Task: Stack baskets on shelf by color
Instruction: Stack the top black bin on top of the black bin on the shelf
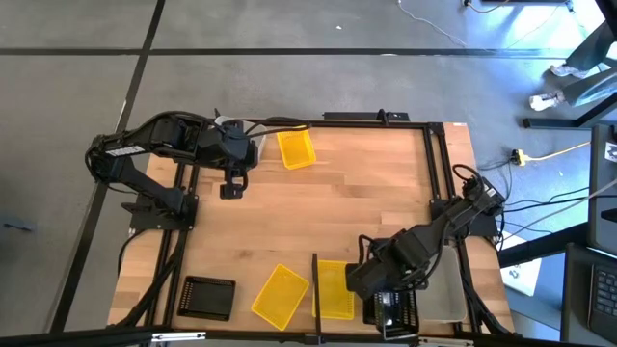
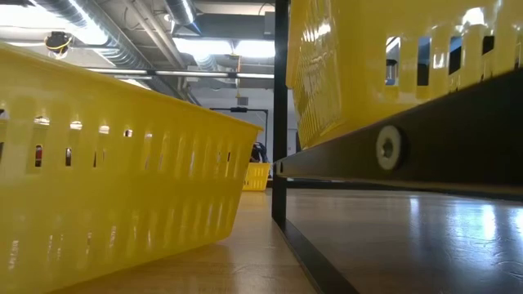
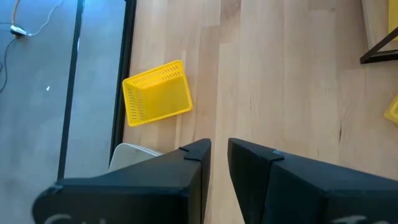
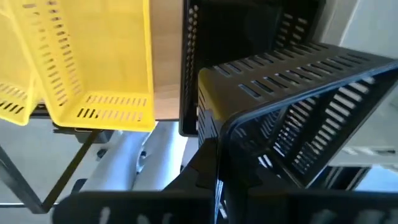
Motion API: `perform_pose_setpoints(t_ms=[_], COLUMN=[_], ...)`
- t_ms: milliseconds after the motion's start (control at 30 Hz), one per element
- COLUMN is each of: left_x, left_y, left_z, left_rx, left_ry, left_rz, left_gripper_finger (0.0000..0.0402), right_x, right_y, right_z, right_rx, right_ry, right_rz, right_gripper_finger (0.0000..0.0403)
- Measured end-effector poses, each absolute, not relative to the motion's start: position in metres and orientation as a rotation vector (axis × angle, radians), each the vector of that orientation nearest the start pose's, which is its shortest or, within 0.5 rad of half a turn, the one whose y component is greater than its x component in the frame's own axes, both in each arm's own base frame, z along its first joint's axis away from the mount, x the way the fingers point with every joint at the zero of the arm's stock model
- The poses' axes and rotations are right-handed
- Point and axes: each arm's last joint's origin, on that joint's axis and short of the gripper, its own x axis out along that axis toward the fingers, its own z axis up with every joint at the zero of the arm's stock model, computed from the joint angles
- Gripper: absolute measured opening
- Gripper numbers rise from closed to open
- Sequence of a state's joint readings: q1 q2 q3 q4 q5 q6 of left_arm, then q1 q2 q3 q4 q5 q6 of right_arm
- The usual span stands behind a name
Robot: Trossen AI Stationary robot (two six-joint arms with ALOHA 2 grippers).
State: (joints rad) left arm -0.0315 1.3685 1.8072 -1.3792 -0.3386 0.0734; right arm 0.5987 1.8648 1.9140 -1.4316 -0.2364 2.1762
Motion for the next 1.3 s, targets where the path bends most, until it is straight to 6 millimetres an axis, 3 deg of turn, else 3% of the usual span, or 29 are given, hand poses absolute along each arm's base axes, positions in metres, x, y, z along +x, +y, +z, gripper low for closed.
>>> perform_pose_setpoints(t_ms=[500, 733, 1067, 1300], left_x=[0.219, 0.219, 0.219, 0.219], left_y=[0.003, 0.003, 0.003, 0.003], left_z=[0.444, 0.444, 0.444, 0.444], left_rx=[0.241, 0.249, 0.256, 0.257], left_ry=[0.938, 0.94, 0.941, 0.941], left_rz=[0.251, 0.247, 0.243, 0.243], left_gripper_finger=[0.0047, 0.0047, 0.0047, 0.0047], right_x=[0.294, 0.294, 0.295, 0.295], right_y=[0.204, 0.203, 0.197, 0.193], right_z=[0.333, 0.333, 0.333, 0.318], right_rx=[1.403, 1.403, 1.446, 1.447], right_ry=[1.313, 1.313, 1.456, 1.507], right_rz=[-1.016, -1.029, -1.05, -1.145], right_gripper_finger=[0.0029, 0.0008, 0.0005, 0.0007])
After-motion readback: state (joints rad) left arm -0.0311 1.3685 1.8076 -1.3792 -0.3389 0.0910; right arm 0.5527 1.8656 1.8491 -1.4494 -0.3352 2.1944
